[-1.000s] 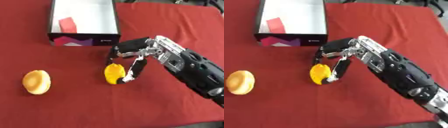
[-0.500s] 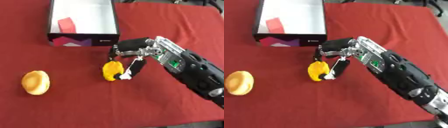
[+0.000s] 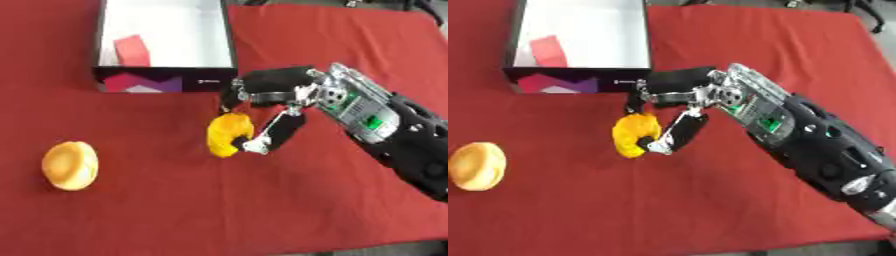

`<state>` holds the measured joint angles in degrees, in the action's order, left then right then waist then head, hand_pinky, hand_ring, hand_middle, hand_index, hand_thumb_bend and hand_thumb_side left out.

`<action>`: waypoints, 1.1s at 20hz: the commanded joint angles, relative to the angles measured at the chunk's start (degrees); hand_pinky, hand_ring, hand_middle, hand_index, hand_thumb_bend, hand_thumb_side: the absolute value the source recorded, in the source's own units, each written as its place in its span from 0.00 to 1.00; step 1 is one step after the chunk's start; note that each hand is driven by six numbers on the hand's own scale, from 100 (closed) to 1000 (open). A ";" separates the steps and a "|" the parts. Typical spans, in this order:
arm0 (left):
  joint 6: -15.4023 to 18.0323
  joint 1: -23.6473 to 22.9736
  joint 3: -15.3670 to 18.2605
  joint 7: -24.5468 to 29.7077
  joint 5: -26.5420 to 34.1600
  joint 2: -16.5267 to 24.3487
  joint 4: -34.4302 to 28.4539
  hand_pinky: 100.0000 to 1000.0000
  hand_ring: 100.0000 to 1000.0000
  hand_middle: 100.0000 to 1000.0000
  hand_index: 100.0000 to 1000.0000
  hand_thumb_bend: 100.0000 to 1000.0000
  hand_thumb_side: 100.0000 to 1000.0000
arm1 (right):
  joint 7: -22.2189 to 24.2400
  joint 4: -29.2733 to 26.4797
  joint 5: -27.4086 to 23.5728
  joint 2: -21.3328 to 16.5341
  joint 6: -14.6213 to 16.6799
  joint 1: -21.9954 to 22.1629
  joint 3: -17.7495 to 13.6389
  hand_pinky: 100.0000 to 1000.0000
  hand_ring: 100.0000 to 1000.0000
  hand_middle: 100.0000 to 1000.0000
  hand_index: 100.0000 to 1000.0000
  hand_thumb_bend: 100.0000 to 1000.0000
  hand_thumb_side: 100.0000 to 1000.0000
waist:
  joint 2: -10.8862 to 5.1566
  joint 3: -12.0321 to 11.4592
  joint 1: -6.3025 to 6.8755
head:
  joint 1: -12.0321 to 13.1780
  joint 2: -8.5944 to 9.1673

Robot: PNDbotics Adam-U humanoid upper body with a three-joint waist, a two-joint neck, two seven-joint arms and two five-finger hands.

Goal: Pick up objects on the table and place them in the box.

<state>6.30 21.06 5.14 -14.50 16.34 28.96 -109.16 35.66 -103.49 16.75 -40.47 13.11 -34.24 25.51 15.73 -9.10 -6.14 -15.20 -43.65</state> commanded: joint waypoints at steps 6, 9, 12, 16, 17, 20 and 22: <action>0.23 -0.03 0.77 -0.18 0.19 1.67 -0.42 0.86 0.78 0.75 0.77 0.10 0.79 | -3.48 -6.84 -8.54 -5.51 -0.92 -1.79 -5.59 0.90 0.62 0.41 0.61 0.01 0.17 | -1.47 0.35 0.88 | 0.00 0.18; 0.27 -0.10 0.93 -0.29 0.25 1.75 -0.33 0.86 0.78 0.75 0.77 0.10 0.79 | -5.16 -7.23 -11.58 -6.09 -1.43 -3.04 -7.15 0.89 0.62 0.41 0.61 0.00 0.16 | -1.54 0.35 0.89 | -0.28 0.37; 0.53 -0.13 1.53 -0.81 0.29 1.92 -0.43 0.86 0.78 0.75 0.77 0.10 0.78 | -6.73 -6.81 -14.38 -6.36 -2.16 -5.13 -9.42 0.89 0.62 0.41 0.61 0.00 0.14 | -1.65 0.31 1.00 | -0.68 0.46; 1.07 0.10 2.16 -1.71 0.52 2.36 -0.93 0.86 0.78 0.75 0.78 0.10 0.77 | -10.34 -2.71 -17.36 -6.27 -3.68 -10.73 -13.21 0.87 0.61 0.40 0.60 0.00 0.09 | -1.92 -0.32 1.21 | -2.60 0.35; 1.11 0.17 2.11 -1.76 0.64 2.43 -1.00 0.86 0.78 0.75 0.77 0.10 0.77 | -11.28 -1.31 -17.82 -5.80 -4.17 -12.24 -14.28 0.86 0.61 0.40 0.59 0.00 0.06 | -2.01 -0.62 1.20 | -3.24 0.33; 1.09 0.63 1.90 -1.65 1.05 2.32 -1.12 0.86 0.78 0.75 0.77 0.10 0.77 | -14.10 2.54 -17.66 -2.90 -5.48 -16.82 -16.56 0.87 0.61 0.40 0.59 0.00 0.00 | -1.85 -1.41 1.12 | -4.34 0.76; 1.06 1.24 1.66 -1.45 1.36 1.98 -1.25 0.86 0.78 0.75 0.77 0.10 0.77 | -15.92 5.33 -16.28 -0.24 -6.91 -19.77 -16.76 0.87 0.61 0.40 0.59 0.00 0.00 | -1.58 -2.09 1.13 | -5.17 1.12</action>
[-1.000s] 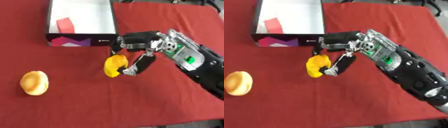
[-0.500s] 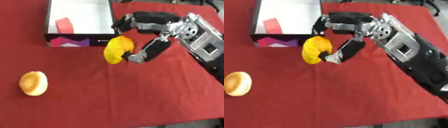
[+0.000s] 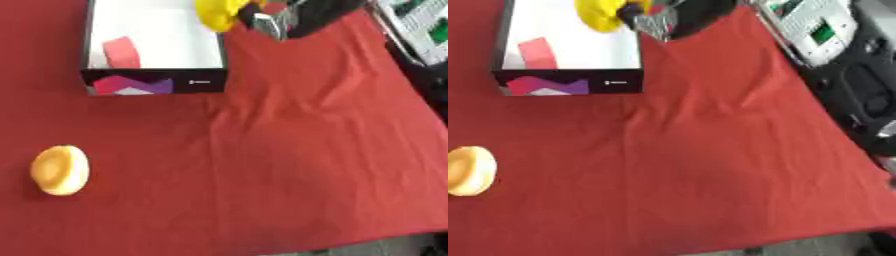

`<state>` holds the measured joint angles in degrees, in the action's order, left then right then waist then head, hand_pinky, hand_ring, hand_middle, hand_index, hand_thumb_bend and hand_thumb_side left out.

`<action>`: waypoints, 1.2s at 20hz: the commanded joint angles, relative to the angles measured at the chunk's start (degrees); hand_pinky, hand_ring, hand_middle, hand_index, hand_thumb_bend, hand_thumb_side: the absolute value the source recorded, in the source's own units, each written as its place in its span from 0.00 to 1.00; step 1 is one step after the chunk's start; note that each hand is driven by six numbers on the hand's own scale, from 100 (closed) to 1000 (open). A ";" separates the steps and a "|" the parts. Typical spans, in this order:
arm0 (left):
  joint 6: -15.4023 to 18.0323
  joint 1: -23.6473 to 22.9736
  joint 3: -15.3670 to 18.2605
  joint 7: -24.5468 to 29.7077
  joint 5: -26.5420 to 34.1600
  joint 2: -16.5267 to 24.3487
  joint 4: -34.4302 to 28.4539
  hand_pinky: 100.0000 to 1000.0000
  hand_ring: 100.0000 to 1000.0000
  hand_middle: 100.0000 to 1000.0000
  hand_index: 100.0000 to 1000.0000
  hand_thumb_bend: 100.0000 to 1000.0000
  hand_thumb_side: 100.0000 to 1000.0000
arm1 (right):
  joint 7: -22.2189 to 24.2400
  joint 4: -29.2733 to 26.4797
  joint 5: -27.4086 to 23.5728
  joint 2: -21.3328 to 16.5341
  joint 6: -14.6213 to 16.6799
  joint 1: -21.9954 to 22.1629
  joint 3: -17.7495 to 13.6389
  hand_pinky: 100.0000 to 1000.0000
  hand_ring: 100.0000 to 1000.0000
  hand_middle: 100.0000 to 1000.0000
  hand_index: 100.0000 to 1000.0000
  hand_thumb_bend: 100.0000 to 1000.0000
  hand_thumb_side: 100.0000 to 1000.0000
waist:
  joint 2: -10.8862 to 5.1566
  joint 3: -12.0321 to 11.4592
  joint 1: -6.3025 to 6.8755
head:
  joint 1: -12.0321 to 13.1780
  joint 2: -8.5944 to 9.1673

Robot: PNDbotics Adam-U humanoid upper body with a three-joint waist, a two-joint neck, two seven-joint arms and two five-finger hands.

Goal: Pick up objects on the table and place them in the box.

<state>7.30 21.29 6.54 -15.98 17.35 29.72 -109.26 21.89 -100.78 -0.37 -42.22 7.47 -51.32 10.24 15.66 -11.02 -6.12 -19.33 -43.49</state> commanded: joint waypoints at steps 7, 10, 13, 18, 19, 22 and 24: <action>1.26 3.94 -0.06 -0.39 1.69 0.47 -3.50 0.85 0.76 0.74 0.76 0.12 0.73 | -2.68 12.86 7.03 9.67 -5.58 -12.38 0.96 0.88 0.61 0.40 0.59 0.00 0.04 | 0.27 -4.01 0.35 | -6.12 1.98; 1.96 5.55 -0.17 -1.73 2.20 0.28 -4.95 0.84 0.76 0.74 0.76 0.13 0.70 | -0.27 17.21 9.70 11.48 -6.69 -13.33 0.70 0.90 0.62 0.40 0.59 0.00 0.04 | 0.82 -6.71 -0.08 | -8.56 2.29; 3.26 7.29 -0.25 -2.76 2.31 0.10 -5.28 0.84 0.76 0.74 0.76 0.15 0.67 | 1.15 21.30 12.22 12.77 -5.74 -13.39 -0.28 0.90 0.62 0.40 0.60 0.00 0.06 | 1.27 -9.29 -0.26 | -10.90 2.68; 4.58 9.42 -1.38 -1.73 3.11 -0.03 -5.33 0.84 0.76 0.74 0.76 0.15 0.66 | 2.17 28.76 16.81 15.75 -1.47 -12.78 1.25 0.89 0.63 0.41 0.60 0.00 0.15 | 1.78 -10.80 0.09 | -12.74 3.01; 4.60 9.68 -1.54 -1.47 3.29 -0.09 -5.33 0.84 0.76 0.74 0.76 0.15 0.66 | 2.30 30.27 17.74 16.35 -0.54 -12.53 1.78 0.88 0.63 0.41 0.60 0.00 0.16 | 1.81 -10.83 0.15 | -12.85 3.01; 4.46 9.82 -1.81 -0.92 3.54 -0.06 -5.33 0.84 0.76 0.74 0.76 0.14 0.67 | 2.17 34.75 20.50 17.49 2.21 -12.19 3.40 0.88 0.64 0.42 0.61 0.00 0.22 | 1.77 -10.73 0.21 | -12.73 3.00; 4.29 9.66 -1.89 -0.63 3.56 0.01 -5.33 0.84 0.77 0.74 0.76 0.14 0.67 | 2.05 37.66 22.29 18.02 4.01 -12.09 4.77 0.87 0.66 0.44 0.63 0.01 0.27 | 1.67 -10.60 0.25 | -12.67 2.82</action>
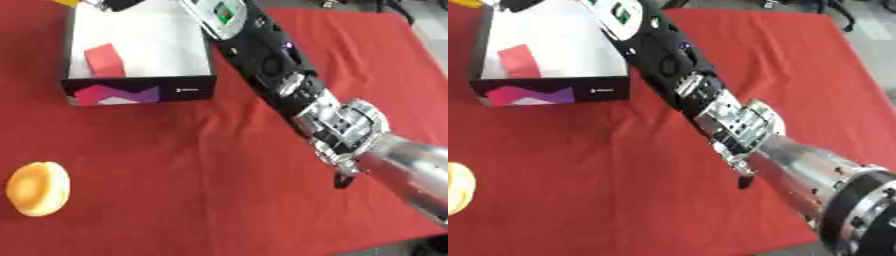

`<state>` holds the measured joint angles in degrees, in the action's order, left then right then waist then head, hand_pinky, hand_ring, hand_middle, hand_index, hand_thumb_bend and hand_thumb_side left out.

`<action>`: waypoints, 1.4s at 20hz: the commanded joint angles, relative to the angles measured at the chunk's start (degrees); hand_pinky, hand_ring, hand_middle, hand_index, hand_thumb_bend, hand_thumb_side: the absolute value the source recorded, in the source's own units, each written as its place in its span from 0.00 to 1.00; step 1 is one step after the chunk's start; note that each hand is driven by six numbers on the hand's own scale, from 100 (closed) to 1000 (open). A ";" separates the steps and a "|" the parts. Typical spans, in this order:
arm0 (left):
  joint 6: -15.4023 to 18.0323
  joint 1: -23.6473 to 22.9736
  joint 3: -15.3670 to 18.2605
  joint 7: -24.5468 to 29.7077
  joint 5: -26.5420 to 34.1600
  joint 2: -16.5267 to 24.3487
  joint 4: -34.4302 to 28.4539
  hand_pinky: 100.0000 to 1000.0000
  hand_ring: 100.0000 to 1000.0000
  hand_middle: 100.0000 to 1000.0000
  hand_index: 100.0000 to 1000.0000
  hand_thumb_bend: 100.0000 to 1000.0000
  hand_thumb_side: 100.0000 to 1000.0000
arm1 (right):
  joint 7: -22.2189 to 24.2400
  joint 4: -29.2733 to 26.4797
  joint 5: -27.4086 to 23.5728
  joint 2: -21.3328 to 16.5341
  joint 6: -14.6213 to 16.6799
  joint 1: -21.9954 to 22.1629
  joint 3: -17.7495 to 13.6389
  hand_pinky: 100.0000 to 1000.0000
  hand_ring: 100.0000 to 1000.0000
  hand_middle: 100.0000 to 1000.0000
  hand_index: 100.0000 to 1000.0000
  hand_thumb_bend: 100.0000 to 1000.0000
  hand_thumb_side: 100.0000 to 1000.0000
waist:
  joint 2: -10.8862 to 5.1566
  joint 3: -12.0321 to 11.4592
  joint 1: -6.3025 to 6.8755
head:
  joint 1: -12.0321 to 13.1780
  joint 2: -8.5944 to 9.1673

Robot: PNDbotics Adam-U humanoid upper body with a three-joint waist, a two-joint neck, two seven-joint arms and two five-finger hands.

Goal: Pick up objects on the table and place them in the box.

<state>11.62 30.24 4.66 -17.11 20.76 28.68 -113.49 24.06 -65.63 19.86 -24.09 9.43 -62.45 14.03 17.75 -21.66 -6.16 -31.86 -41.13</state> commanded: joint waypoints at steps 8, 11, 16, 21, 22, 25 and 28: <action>-0.95 -0.24 -0.11 0.89 0.11 0.94 -1.10 0.85 0.77 0.75 0.76 0.14 0.68 | 0.72 6.07 9.27 0.39 9.26 -1.26 1.98 0.94 0.84 0.70 0.86 0.40 0.41 | -0.86 1.09 0.68 | 0.27 -0.48; -1.02 -0.43 -0.17 0.96 0.08 0.93 -1.10 0.85 0.77 0.75 0.76 0.14 0.68 | -0.36 7.49 12.13 -0.13 12.12 -1.56 0.50 0.98 0.87 0.73 0.90 0.39 0.34 | -1.09 1.49 0.91 | 0.50 -0.68; -0.86 -0.82 -0.13 0.97 0.04 0.90 -1.10 0.85 0.77 0.75 0.76 0.14 0.68 | -4.49 12.64 23.19 0.85 19.40 -1.65 -4.41 1.00 0.90 0.76 0.93 0.36 0.12 | -1.36 1.95 1.40 | 1.27 -0.72; -0.88 -1.27 -0.07 0.89 0.01 0.95 -1.10 0.85 0.77 0.75 0.76 0.14 0.67 | -6.52 14.36 23.79 0.22 21.36 -2.12 -6.47 1.00 0.90 0.75 0.94 0.36 0.06 | -1.77 2.34 1.51 | 1.85 -1.08; -0.91 -1.44 -0.04 0.86 -0.02 0.99 -1.10 0.85 0.77 0.75 0.76 0.14 0.67 | -6.43 14.04 22.59 -0.18 21.21 -2.13 -6.70 1.00 0.90 0.75 0.94 0.35 0.04 | -1.88 2.45 1.51 | 1.97 -1.13; -0.87 -1.84 0.12 0.60 -0.07 1.10 -1.10 0.84 0.77 0.74 0.76 0.15 0.67 | -5.69 11.96 15.98 -1.66 19.38 -2.16 -7.66 1.00 0.89 0.74 0.94 0.27 0.00 | -2.21 2.80 1.50 | 2.35 -1.12; -0.76 -2.30 0.32 0.05 -0.19 1.36 -1.10 0.84 0.77 0.75 0.76 0.15 0.66 | -5.93 7.49 4.42 -4.23 15.25 -2.13 -8.86 1.00 0.89 0.74 0.93 0.00 0.00 | -2.60 3.29 1.53 | 3.10 -1.16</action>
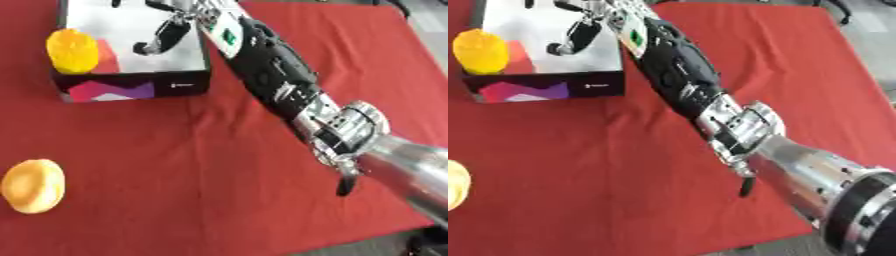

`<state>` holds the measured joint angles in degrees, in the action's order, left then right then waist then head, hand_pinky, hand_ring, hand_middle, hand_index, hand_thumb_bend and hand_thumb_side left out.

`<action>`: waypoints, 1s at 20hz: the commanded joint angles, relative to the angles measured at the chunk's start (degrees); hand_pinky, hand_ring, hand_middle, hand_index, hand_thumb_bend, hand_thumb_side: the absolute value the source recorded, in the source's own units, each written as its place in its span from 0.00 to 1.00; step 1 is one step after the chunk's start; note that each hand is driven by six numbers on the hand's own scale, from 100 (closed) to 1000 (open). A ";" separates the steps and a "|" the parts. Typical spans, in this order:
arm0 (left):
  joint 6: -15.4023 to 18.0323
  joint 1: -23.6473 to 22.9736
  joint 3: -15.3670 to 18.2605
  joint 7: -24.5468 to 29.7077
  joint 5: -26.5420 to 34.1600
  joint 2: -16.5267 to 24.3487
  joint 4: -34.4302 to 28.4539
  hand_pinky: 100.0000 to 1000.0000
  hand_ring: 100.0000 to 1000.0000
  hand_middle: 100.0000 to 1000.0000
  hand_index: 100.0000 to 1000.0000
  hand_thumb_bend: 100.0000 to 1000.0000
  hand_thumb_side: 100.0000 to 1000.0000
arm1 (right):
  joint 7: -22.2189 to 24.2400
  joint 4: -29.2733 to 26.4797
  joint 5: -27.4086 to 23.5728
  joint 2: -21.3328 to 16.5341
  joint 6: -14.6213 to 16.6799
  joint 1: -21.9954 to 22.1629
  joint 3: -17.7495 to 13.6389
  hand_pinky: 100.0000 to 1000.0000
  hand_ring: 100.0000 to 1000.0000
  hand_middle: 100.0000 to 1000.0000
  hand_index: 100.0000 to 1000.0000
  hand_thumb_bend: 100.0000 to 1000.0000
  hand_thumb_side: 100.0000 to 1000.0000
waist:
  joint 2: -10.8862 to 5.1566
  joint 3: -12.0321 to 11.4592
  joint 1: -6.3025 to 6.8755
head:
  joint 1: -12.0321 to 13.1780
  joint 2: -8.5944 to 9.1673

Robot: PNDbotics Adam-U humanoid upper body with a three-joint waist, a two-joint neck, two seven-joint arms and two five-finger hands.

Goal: Pick up objects on the table and place them in the box.

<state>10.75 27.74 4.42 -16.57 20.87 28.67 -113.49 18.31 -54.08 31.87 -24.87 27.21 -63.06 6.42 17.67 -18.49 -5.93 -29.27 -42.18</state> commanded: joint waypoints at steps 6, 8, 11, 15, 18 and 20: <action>-0.42 -1.60 0.87 -1.02 -0.99 2.19 -1.10 0.85 0.77 0.75 0.76 0.14 0.67 | 0.74 -17.47 -35.22 -11.71 -13.59 1.60 -2.11 1.00 0.87 0.71 0.87 0.00 0.07 | -3.38 1.94 1.18 | 3.11 -1.05; -0.66 -2.10 0.86 -0.98 -1.16 2.56 -1.10 0.85 0.77 0.75 0.76 0.14 0.68 | 0.30 -22.84 -43.88 -15.61 -16.82 3.91 -2.78 1.00 0.86 0.70 0.86 0.00 0.09 | -3.68 2.75 0.98 | 4.18 -1.48; -1.06 -2.91 0.89 -0.84 -1.56 3.04 -1.10 0.85 0.77 0.75 0.76 0.14 0.68 | -1.54 -30.53 -54.97 -20.81 -20.81 8.58 -4.65 1.00 0.85 0.69 0.84 0.00 0.06 | -4.16 4.01 0.76 | 6.00 -1.86; -1.60 -4.08 0.93 -0.78 -2.01 3.52 -1.04 0.85 0.77 0.75 0.76 0.13 0.69 | -4.85 -41.37 -66.13 -25.61 -23.09 17.82 -8.10 1.00 0.84 0.69 0.83 0.00 0.07 | -4.81 6.08 0.90 | 9.20 -1.94; -1.86 -4.43 0.93 -0.66 -2.22 3.80 -0.89 0.85 0.77 0.75 0.76 0.13 0.69 | -7.43 -48.34 -71.15 -26.92 -23.48 25.52 -11.10 1.00 0.83 0.69 0.83 0.00 0.08 | -5.01 6.78 1.12 | 10.90 -1.83; -1.93 -4.81 1.04 -0.59 -2.48 4.14 -0.72 0.85 0.77 0.75 0.76 0.12 0.69 | -9.01 -52.73 -73.37 -25.74 -22.73 31.06 -13.47 1.00 0.84 0.70 0.83 0.00 0.10 | -5.01 7.16 1.31 | 12.29 -1.55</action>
<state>8.99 22.54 4.80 -17.20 18.61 30.83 -113.44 10.35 -103.40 -39.58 -48.92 4.30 -31.71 -4.97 14.93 -11.30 -5.71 -17.77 -43.92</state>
